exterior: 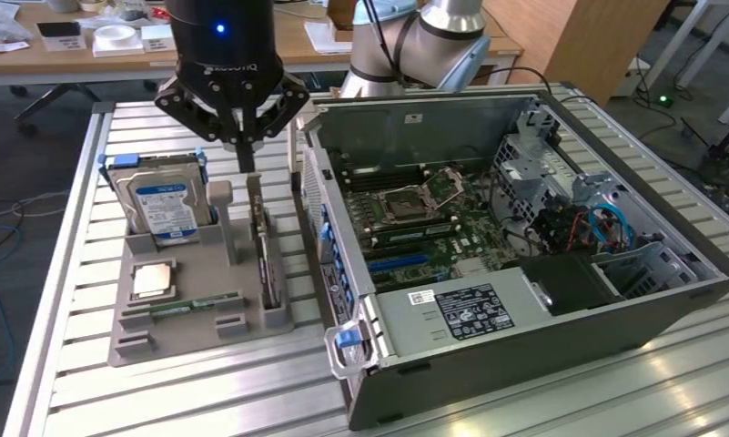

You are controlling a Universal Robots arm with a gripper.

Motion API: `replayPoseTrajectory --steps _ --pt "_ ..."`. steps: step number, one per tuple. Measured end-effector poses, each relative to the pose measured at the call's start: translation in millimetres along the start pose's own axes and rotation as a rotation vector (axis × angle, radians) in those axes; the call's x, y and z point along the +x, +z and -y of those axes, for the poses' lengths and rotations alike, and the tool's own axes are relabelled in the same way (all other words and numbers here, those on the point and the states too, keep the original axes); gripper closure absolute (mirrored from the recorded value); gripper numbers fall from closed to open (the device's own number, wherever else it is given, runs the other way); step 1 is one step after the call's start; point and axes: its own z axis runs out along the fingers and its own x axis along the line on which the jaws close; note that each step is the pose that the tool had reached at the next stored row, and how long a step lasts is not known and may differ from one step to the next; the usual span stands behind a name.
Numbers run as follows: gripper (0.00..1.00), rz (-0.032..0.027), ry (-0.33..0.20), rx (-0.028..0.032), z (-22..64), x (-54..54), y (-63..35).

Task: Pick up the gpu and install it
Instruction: 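Reach for the gpu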

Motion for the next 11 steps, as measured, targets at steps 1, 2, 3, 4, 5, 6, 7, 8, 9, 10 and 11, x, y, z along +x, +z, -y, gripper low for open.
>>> replayPoseTrajectory --steps 1,2,3,4,5,6,7,8,9,10,11 --pt "0.89 -0.0001 0.000 0.0000 0.0 0.5 0.1" --pt "0.89 0.0000 0.000 0.0000 0.1 1.0 0.2" --pt "0.89 -0.0001 0.000 0.0000 0.1 1.3 0.2" --pt "0.89 -0.0001 0.000 0.0000 0.1 1.8 0.2" --pt "0.89 0.0000 0.000 -0.0001 0.2 2.1 0.3" --pt "0.89 0.0000 0.000 -0.0001 0.2 2.2 0.3" --pt "0.89 0.0000 0.000 -0.0001 0.2 2.2 0.3" --pt "0.89 0.0000 0.000 0.0000 0.2 2.3 0.3" --pt "0.89 0.0000 0.000 0.0000 0.2 2.4 0.2" --pt "0.89 0.0000 0.000 0.0000 0.2 2.4 0.3" --pt "0.89 0.0000 0.000 0.0000 0.2 2.4 0.2"
